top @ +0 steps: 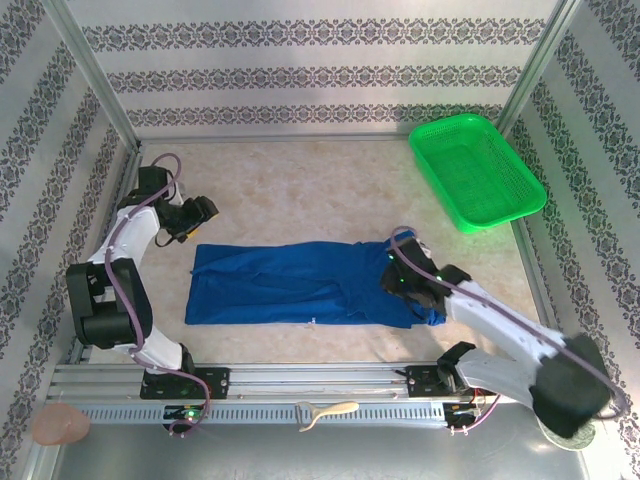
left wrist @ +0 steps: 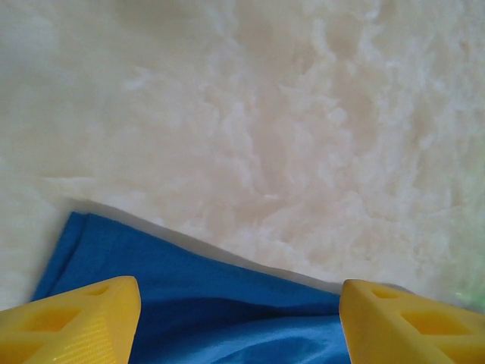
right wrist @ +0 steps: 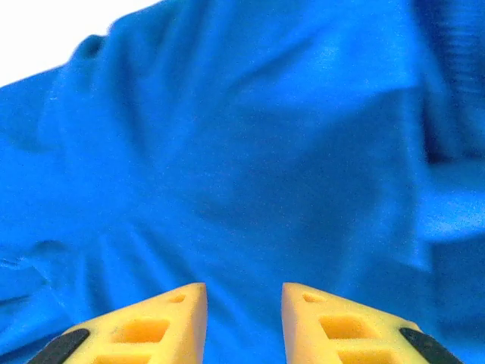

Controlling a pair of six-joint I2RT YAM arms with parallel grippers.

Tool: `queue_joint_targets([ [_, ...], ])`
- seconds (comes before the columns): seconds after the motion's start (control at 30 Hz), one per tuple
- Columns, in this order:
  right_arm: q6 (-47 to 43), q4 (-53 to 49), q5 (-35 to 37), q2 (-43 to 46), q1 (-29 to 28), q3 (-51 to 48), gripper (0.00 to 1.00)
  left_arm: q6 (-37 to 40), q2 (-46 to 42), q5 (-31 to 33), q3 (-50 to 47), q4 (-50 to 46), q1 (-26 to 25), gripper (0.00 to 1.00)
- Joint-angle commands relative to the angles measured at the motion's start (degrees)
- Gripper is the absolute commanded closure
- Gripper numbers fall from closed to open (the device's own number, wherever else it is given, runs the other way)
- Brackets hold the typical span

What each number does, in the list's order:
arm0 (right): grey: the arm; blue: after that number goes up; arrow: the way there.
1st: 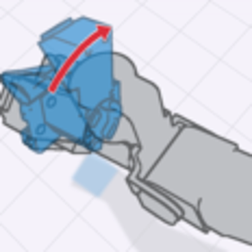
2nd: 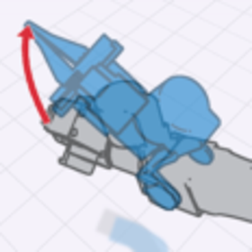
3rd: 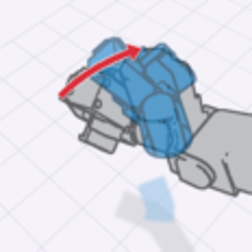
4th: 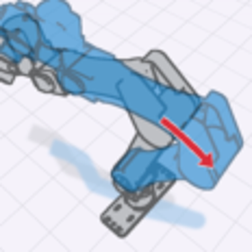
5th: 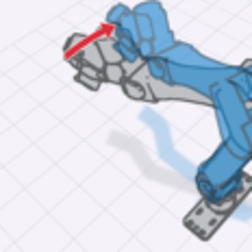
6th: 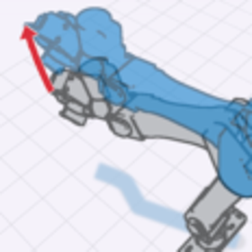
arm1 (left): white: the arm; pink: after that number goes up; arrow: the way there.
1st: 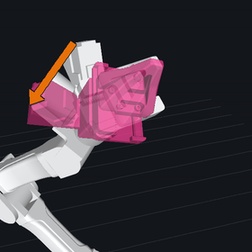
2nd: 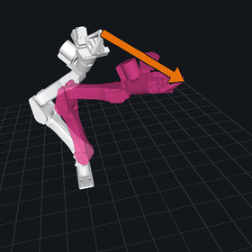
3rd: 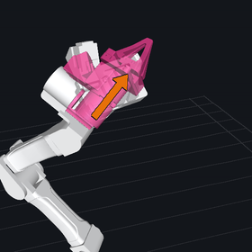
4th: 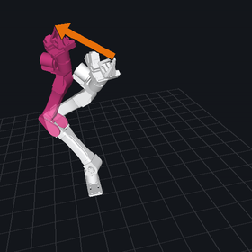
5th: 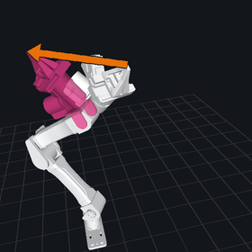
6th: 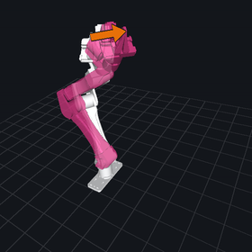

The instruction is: Fold the inside-out t-shirt

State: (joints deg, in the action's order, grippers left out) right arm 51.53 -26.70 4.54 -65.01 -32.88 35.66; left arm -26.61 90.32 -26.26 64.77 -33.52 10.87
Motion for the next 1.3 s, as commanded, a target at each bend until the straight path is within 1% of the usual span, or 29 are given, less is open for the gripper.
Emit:
queue_joint_targets([
  [0.0,-4.55,9.90,-4.64,-7.02,-0.48,3.50,0.68,4.32,2.97,4.86,0.78,-6.11,-0.20,0.30],
  [0.07,-3.87,11.50,-4.54,-10.17,-0.60,3.18,0.69,5.19,5.04,5.83,1.52,-6.43,-0.23,0.33],
  [0.17,-2.45,13.78,-4.83,-13.85,-0.44,1.47,0.69,6.77,8.15,7.66,2.82,-7.35,-0.24,0.43],
  [0.23,-1.66,15.81,-5.24,-15.49,-0.51,-0.05,0.69,7.47,9.84,8.33,3.46,-7.67,-0.28,0.48],
  [0.43,0.28,18.35,-4.90,-17.16,-0.59,-3.20,0.71,8.04,13.06,10.52,3.96,-7.42,-0.32,0.49],
  [0.6,0.93,18.67,-4.28,-16.97,-0.60,-4.19,0.71,7.77,15.32,10.86,4.22,-5.81,-0.48,0.49],
  [0.67,1.18,18.68,-4.15,-17.21,-0.58,-4.32,0.71,7.71,15.97,10.88,4.25,-5.03,-0.61,0.51],
  [0.7,1.27,18.55,-4.04,-17.44,-0.51,-4.36,0.71,7.79,16.38,10.60,4.39,-4.54,-0.68,0.56],
  [0.8,1.82,18.19,-3.82,-18.24,-0.51,-4.35,0.72,7.65,17.02,9.63,4.60,-2.96,-1.07,0.86],
  [0.83,2.22,17.93,-3.58,-18.42,-0.51,-4.45,0.72,7.55,17.08,9.06,4.78,-2.51,-1.07,0.95],
  [0.87,2.56,17.62,-3.33,-18.62,-0.51,-4.54,0.73,7.32,17.24,8.69,4.96,-2.19,-1.12,1.00],
  [1.07,5.16,15.16,-1.14,-18.68,-0.43,-5.59,0.77,4.32,16.21,8.04,8.07,-0.16,-0.98,1.00],
  [1.27,6.56,13.90,0.16,-18.65,0.09,-6.76,0.79,1.93,20.06,7.99,11.28,1.24,-0.88,1.00],
])
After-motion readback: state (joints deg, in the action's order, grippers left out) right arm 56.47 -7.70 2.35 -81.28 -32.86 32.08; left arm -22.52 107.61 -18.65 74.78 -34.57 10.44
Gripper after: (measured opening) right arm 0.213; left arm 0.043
